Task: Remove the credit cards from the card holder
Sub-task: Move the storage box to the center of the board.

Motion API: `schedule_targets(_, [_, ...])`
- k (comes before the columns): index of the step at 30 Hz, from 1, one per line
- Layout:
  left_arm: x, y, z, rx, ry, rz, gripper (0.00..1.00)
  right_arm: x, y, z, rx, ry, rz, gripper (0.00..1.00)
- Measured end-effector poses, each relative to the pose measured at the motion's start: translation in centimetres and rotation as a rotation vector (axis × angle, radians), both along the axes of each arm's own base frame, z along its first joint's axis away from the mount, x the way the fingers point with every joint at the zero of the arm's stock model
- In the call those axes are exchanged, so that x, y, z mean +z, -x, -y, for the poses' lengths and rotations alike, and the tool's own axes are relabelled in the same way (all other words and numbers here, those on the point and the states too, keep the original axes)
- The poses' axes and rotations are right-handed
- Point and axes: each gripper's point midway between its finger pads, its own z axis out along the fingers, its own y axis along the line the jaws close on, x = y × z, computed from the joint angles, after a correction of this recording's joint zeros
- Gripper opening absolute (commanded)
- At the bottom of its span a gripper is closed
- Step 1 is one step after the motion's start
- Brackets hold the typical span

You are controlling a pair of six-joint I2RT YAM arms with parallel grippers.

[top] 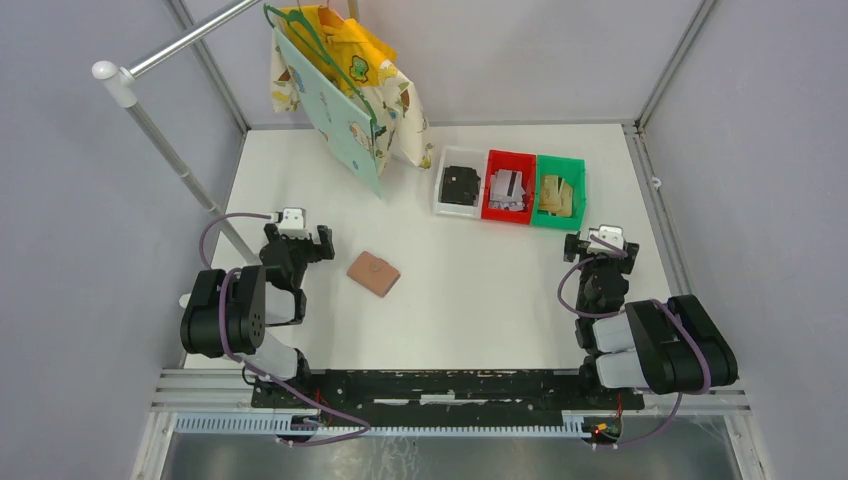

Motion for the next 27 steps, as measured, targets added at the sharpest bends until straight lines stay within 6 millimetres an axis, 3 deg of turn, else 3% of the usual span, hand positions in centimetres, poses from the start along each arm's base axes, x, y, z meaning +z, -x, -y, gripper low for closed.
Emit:
schedule_targets(17, [-0.1,0.0,0.0,0.000,0.001,-0.009,1.00,0.0,0.0,0.1,-0.006,-0.003,0.001,0.98])
schedule_targets(24, [0.6,-0.4,0.0,-0.003,0.003,-0.023,1.00,2.9,0.7,0.5,-0.033,-0.017,0.083,0.98])
schedule_targets(27, [1.7,-1.4,0.1,-0.012,0.006,-0.048,1.00,3.7,1.5,1.0,-0.068,-0.054,0.104,0.98])
